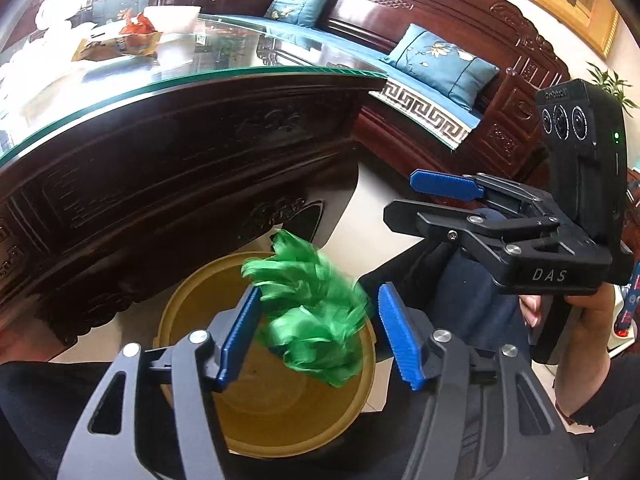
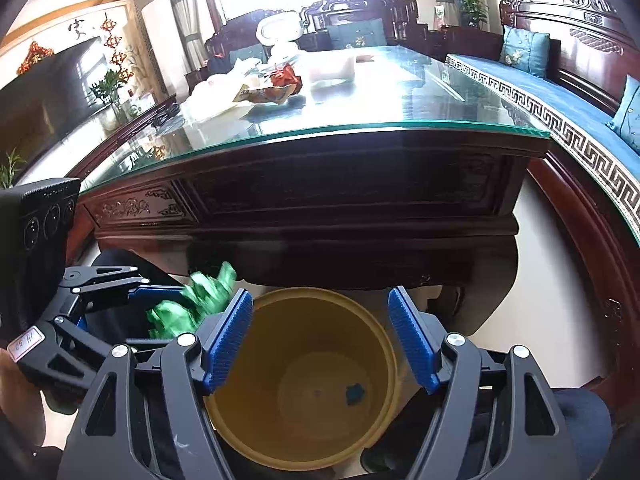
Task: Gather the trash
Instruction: 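Open the right tool over the bucket while the left tool releases the green paper, then grasp the orange plastic bag with the right tool while the left tool approaches the snack wrapper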
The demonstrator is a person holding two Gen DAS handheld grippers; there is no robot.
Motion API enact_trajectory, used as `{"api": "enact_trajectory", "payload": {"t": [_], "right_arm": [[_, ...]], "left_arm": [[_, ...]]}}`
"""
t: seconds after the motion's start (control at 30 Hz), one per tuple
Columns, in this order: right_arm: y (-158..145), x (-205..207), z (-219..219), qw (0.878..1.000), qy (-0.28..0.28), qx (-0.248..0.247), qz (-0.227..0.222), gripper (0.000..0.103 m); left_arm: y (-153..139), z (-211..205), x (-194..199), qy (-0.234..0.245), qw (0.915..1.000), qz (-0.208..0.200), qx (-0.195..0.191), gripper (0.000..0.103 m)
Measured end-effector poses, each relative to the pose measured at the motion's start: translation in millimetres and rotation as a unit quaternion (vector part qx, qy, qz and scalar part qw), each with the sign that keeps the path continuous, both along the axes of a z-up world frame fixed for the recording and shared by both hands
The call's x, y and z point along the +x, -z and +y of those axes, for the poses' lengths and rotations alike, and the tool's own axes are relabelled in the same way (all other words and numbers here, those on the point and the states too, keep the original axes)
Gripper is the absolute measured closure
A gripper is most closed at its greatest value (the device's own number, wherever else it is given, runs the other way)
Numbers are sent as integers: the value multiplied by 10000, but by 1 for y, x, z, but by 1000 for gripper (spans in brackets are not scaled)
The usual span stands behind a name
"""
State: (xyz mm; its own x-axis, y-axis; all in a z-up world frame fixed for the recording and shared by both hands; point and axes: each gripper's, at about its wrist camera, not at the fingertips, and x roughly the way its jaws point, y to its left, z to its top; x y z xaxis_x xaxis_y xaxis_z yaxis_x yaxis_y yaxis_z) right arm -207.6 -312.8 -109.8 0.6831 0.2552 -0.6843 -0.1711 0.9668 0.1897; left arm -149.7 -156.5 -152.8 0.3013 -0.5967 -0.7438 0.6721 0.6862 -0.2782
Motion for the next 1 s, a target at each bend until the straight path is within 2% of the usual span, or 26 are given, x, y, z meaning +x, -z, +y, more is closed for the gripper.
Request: {"api": "enact_trajectory", "payload": {"t": [0.1,0.6,0.8,1.0], "right_arm": [[0,0,-2,10000,24,6,-2,34],[-4,10,3,10000,-90,23,-23,34],[-12,30,7,9997,-178,101,-96,34],[-26,66,17,9992,-333,143,-188,34]], "left_arm": [[0,-3,-2,39,10000,-13,2,39],[-4,3,4,-35,10000,-48,-25,39],[-15,20,26,-360,9992,-158,-123,38],[-37,46,62,-848,9954,-352,-271,36]]}}
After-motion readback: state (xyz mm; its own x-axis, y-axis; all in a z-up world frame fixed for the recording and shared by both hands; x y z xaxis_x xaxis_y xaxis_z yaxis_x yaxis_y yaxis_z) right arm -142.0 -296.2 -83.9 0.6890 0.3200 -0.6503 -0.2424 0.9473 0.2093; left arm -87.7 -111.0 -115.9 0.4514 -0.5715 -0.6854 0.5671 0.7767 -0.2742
